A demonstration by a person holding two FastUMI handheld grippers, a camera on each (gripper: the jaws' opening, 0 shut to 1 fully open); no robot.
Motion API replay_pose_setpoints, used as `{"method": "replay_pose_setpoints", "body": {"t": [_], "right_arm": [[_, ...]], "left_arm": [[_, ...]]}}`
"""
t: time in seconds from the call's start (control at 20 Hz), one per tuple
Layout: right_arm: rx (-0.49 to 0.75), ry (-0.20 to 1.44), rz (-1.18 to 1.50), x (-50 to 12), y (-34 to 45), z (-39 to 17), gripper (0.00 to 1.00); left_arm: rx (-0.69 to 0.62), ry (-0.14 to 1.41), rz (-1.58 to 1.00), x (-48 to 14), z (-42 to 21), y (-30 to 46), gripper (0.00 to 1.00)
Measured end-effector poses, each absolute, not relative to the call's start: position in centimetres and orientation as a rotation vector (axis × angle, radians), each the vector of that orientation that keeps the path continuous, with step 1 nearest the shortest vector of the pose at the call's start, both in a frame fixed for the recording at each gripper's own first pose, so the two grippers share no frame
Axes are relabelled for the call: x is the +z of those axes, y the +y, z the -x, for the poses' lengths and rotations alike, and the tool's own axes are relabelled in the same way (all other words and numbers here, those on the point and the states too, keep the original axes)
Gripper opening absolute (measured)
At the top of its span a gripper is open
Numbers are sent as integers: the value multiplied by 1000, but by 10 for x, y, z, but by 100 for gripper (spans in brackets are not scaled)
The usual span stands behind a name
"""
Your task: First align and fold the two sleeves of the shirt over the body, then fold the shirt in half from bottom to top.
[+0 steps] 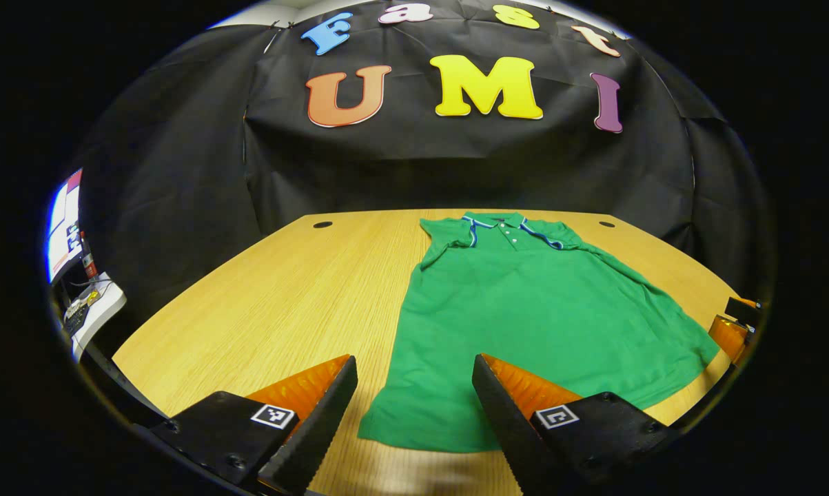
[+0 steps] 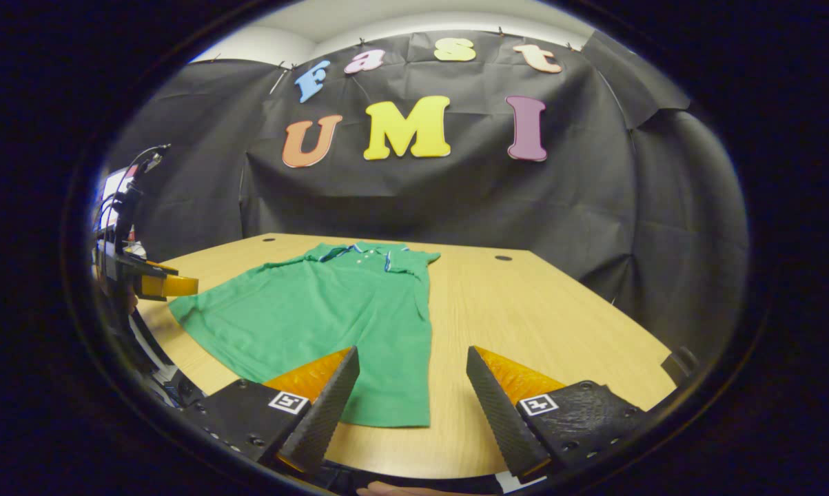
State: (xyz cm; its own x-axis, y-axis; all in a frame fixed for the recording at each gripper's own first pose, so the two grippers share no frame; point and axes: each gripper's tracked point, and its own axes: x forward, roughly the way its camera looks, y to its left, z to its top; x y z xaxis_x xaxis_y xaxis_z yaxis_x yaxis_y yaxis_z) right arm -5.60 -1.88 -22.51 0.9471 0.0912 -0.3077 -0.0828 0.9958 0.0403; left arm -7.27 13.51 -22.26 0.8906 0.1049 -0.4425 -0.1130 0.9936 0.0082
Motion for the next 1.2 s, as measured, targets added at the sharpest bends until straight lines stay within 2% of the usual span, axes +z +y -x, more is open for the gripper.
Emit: {"method": "replay_pose_setpoints", "body": {"t": [0.3, 0.65, 0.8, 0.9, 0.95, 1.05, 1.1, 1.15, 1.2], "right_arm": [[66, 370, -39, -250, -19, 52, 95], [55, 378, -95, -255, -15, 58, 95], [66, 389, -84, -255, -4, 64, 93], [74, 384, -89, -253, -1, 65, 83], [89, 387, -99, -256, 4, 65, 82], [72, 387, -131, -257, -2, 58, 63], [76, 394, -146, -259, -1, 55, 41], [83, 396, -153, -259, 1, 54, 32], [90, 393, -151, -257, 2, 53, 12]], "left_arm": [[77, 490, 61, -249, 75, 128, 100], [86, 407, 66, -252, 76, 135, 99], [83, 421, 49, -250, 77, 128, 81], [69, 425, 37, -251, 75, 122, 67], [68, 424, 37, -251, 76, 120, 54], [65, 423, 34, -251, 73, 117, 39], [52, 423, 35, -251, 72, 113, 34], [30, 426, 23, -251, 71, 108, 24], [13, 428, 10, -251, 69, 107, 21]]}}
